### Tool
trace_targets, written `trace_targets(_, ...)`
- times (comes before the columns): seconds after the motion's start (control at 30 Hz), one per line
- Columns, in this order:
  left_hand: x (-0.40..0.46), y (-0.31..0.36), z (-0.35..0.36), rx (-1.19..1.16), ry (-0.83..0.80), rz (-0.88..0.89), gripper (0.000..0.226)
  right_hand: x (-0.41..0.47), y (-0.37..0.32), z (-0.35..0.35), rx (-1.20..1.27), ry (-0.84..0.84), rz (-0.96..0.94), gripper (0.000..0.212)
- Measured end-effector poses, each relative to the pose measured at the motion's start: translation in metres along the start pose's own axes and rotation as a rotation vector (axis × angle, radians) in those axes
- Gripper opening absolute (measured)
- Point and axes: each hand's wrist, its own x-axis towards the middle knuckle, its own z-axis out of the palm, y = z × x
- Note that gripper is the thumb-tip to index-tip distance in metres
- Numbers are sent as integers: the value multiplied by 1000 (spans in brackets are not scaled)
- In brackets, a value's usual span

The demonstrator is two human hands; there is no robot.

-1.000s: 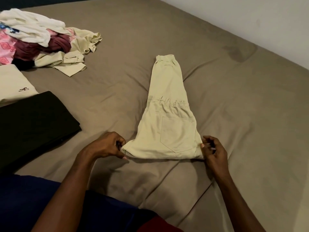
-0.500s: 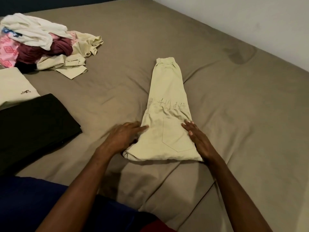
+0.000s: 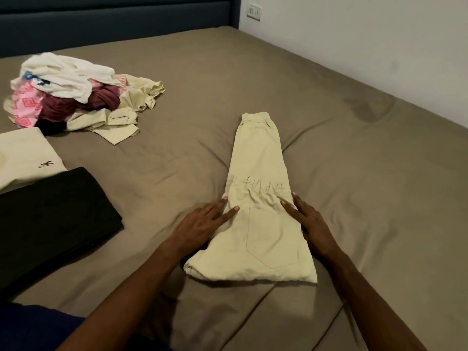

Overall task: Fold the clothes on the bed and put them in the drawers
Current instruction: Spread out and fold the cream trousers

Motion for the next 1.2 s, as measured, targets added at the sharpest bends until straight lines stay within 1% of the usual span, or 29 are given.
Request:
trace_targets(0.07,7,-4,4,-18,56,-8,97,11,5,-2,-27,-7,-9,60)
trace_targets(0.13,21,-13,7,-12,115,4,79,22,9,-3,-34,-35,-37,59)
trace_targets(0.17,30,-16,7,2,124,31,74,28,11,-2,-37,-43,-54,59)
trace_targets(0.27,48,-20,9,12,76,150,65,44,9,0,-45,-85,-62,64)
trace_targets(0.33,46,-21,5,-42,47,158,55,48,5,-1,-22,-96,-106,72)
trace_targets(0.4,31,-20,-1,-95,74,152,54,39,-6,-8,25,-109,-131,71)
trace_targets(0.47,5,-14,-3,-143,113,202,55,16,-21,-12,64,-134,-108,63)
trace_targets(0.53,-25,-2,-4,-190,127,261,62,-15,-35,-10,88,-158,-51,54)
trace_targets(0.6,-41,10,-3,-168,124,276,69,-37,-56,-11,302,-175,78,49)
trace_targets(0.63,-45,13,-1,-149,134,252,71,-42,-70,-14,414,-133,130,42)
trace_targets(0.67,-44,14,-2,-181,134,185,70,-42,-75,-17,450,-83,203,36)
trace_targets(0.7,-42,15,-8,-263,105,61,66,-40,-81,-23,501,-22,240,36)
trace_targets(0.73,-37,14,-14,-361,149,-45,58,-37,-78,-26,614,1,305,43)
trace_targets(0.77,-32,12,-17,-461,251,-137,51,-33,-78,-32,677,4,378,53)
trace_targets(0.8,-28,11,-19,-576,338,-241,43,-26,-72,-34,721,-19,464,57)
trace_targets(0.83,-23,13,-24,-702,350,-365,37,-19,-74,-40,814,-61,518,50)
trace_targets(0.87,-17,16,-27,-818,289,-470,34,-9,-70,-40,814,-103,561,36)
trace_targets(0.9,-11,18,-29,-902,194,-558,36,0,-66,-39,841,-151,619,27)
trace_targets(0.93,-4,21,-31,-966,111,-621,48,7,-60,-37,815,-187,638,31)
trace_targets(0.97,-1,21,-31,-1005,37,-678,61,16,-61,-37,820,-233,654,41)
trace_targets(1.0,3,21,-29,-1035,-16,-711,65,22,-59,-34,814,-236,650,58)
trace_targets(1.03,5,20,-27,-1041,-29,-741,58,26,-58,-33,823,-231,629,77)
trace_targets(1.07,8,20,-26,-1049,-20,-759,50,28,-57,-33,857,-200,609,85)
trace_targets(1.1,10,19,-26,-1055,11,-779,46,32,-56,-34,911,-163,605,77)
trace_targets(1.17,15,18,-32,-1081,112,-820,48,40,-59,-40,988,-77,593,46)
trace_targets(1.2,20,16,-36,-1068,182,-824,49,45,-61,-41,997,-27,590,39)
